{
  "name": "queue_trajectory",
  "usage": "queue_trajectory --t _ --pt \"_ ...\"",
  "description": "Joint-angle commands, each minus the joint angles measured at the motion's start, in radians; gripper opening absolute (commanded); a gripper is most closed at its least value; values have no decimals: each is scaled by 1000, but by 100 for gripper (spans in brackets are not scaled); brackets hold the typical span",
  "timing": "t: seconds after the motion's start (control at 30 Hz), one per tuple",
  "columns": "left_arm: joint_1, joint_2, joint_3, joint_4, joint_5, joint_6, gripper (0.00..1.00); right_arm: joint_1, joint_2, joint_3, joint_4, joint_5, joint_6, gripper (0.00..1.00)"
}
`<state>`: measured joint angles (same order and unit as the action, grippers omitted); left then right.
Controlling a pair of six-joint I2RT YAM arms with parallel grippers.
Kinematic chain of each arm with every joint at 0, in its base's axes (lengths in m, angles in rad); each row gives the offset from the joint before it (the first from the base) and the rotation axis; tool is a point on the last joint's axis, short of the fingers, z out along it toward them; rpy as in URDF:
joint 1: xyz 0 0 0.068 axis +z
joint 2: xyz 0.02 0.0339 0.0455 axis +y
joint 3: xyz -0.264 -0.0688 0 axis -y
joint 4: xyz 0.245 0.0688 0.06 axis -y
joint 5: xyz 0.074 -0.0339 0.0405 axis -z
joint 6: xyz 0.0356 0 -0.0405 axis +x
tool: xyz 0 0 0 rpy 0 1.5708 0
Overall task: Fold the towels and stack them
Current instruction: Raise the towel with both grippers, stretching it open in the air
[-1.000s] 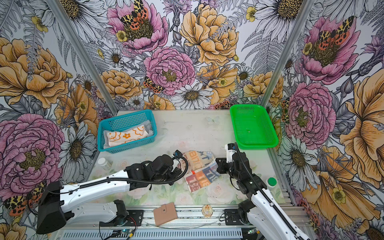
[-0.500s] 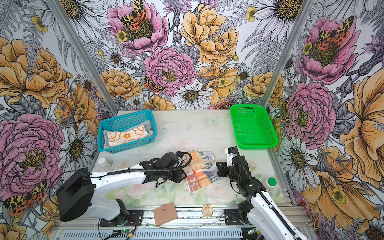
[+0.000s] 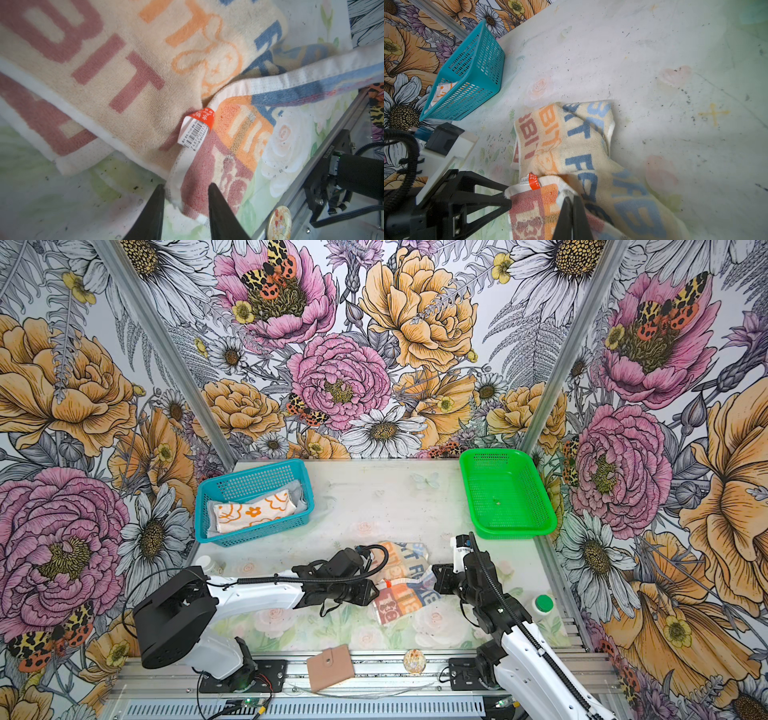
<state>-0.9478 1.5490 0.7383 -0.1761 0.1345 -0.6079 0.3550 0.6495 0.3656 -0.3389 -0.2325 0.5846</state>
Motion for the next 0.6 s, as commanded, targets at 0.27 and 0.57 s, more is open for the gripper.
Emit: queue_trajectory --t 0.27,0.57 --pt "-5 -126 37 -27 -116 12 0 4 6 80 21 -57 -29 0" --pt "5 -548 224 -395 -262 207 0 4 -7 396 20 -218 -128 0"
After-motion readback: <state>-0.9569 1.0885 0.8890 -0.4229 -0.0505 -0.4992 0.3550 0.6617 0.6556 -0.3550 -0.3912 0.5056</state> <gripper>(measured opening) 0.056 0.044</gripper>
